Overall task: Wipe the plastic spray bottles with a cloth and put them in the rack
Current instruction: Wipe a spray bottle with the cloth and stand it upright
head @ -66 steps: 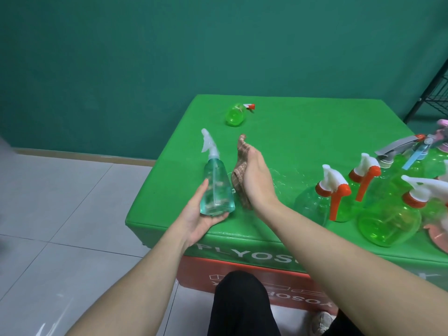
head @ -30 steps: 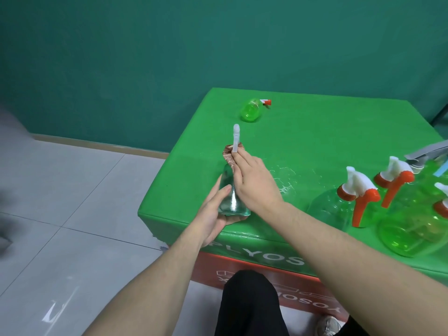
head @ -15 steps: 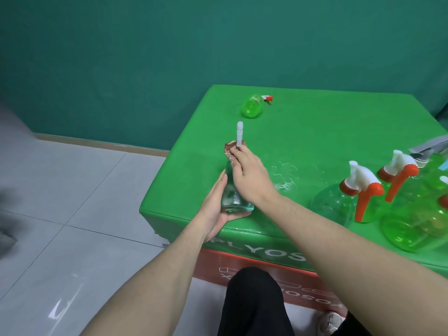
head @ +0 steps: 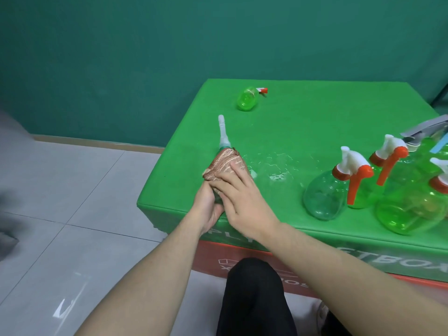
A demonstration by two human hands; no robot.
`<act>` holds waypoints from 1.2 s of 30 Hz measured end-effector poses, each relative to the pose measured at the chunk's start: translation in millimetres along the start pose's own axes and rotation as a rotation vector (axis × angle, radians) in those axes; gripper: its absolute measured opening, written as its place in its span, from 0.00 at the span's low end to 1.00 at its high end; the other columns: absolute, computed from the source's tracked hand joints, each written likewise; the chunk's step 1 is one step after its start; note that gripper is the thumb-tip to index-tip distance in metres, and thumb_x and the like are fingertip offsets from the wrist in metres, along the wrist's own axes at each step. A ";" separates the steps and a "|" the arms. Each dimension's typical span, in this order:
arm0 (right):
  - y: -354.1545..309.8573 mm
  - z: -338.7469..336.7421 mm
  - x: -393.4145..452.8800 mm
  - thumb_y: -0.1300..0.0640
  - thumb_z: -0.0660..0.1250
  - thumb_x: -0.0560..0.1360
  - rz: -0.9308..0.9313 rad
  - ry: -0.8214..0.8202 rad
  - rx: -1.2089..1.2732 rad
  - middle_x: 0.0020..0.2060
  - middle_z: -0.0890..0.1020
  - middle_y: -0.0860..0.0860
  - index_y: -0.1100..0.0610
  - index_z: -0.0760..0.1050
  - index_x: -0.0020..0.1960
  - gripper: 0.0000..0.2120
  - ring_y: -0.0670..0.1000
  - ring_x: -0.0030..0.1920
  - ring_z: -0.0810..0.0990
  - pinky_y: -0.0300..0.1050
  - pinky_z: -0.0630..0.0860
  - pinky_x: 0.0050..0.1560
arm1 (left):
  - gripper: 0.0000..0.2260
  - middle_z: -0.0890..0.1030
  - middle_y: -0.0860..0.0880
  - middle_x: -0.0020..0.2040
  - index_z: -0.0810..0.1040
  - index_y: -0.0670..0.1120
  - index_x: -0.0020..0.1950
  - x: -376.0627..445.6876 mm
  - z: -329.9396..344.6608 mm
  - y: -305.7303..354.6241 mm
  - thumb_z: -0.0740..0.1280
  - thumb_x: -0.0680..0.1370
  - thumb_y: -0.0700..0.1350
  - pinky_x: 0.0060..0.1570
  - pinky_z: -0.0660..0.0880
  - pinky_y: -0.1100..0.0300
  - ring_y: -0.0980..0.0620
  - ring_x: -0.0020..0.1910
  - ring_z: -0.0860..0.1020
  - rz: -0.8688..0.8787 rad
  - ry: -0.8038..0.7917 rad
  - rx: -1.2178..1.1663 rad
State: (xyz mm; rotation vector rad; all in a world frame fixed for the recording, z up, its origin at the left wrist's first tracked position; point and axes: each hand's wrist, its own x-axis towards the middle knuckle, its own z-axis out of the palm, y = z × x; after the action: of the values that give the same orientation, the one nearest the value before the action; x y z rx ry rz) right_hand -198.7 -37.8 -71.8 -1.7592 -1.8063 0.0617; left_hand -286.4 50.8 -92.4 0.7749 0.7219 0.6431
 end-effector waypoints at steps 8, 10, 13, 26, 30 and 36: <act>13.1 0.9 -21.9 0.57 0.60 0.77 -0.138 0.096 -0.091 0.67 0.77 0.47 0.50 0.78 0.67 0.20 0.56 0.71 0.67 0.57 0.68 0.70 | 0.38 0.78 0.35 0.67 0.69 0.42 0.76 1.3 -0.9 -1.2 0.73 0.74 0.63 0.60 0.80 0.47 0.38 0.66 0.78 -0.025 0.001 -0.034; 18.0 -0.6 -17.8 0.58 0.62 0.78 -0.125 0.103 -0.089 0.68 0.77 0.48 0.50 0.78 0.68 0.19 0.56 0.71 0.68 0.57 0.68 0.72 | 0.38 0.78 0.37 0.68 0.67 0.45 0.78 2.0 -2.1 -2.0 0.74 0.74 0.60 0.56 0.81 0.48 0.39 0.67 0.78 0.009 -0.005 -0.013; 21.0 -2.1 -10.6 0.53 0.61 0.82 -0.100 0.074 -0.122 0.72 0.73 0.49 0.50 0.76 0.70 0.17 0.58 0.73 0.67 0.57 0.65 0.74 | 0.27 0.80 0.40 0.66 0.69 0.43 0.76 0.3 -1.5 -1.4 0.67 0.80 0.54 0.50 0.83 0.51 0.44 0.61 0.82 0.058 0.003 0.003; 7.2 -11.5 46.2 0.50 0.50 0.87 0.354 -0.047 0.294 0.82 0.54 0.45 0.45 0.55 0.82 0.24 0.49 0.79 0.57 0.48 0.51 0.80 | 0.35 0.82 0.48 0.66 0.65 0.57 0.79 -9.1 5.7 0.3 0.69 0.72 0.59 0.44 0.83 0.44 0.46 0.57 0.84 0.100 -0.035 0.097; 8.5 -18.2 56.9 0.47 0.47 0.87 0.517 -0.074 0.524 0.80 0.59 0.45 0.42 0.53 0.82 0.23 0.44 0.72 0.66 0.46 0.61 0.74 | 0.35 0.81 0.48 0.65 0.66 0.59 0.77 -11.2 7.9 0.5 0.72 0.71 0.54 0.42 0.84 0.44 0.44 0.54 0.85 0.111 -0.014 0.141; 7.3 -3.8 36.7 0.49 0.47 0.85 0.370 -0.037 0.392 0.81 0.57 0.44 0.44 0.60 0.80 0.24 0.48 0.78 0.60 0.50 0.55 0.80 | 0.29 0.83 0.50 0.64 0.67 0.58 0.77 -7.2 3.2 -1.3 0.68 0.76 0.55 0.45 0.82 0.42 0.45 0.57 0.84 0.097 -0.020 0.097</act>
State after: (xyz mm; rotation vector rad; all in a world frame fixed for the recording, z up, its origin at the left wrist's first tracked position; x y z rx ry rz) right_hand -187.9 -4.6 -57.8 -1.7802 -1.3550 0.5608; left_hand -287.8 43.6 -89.4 0.9087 0.7039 0.6909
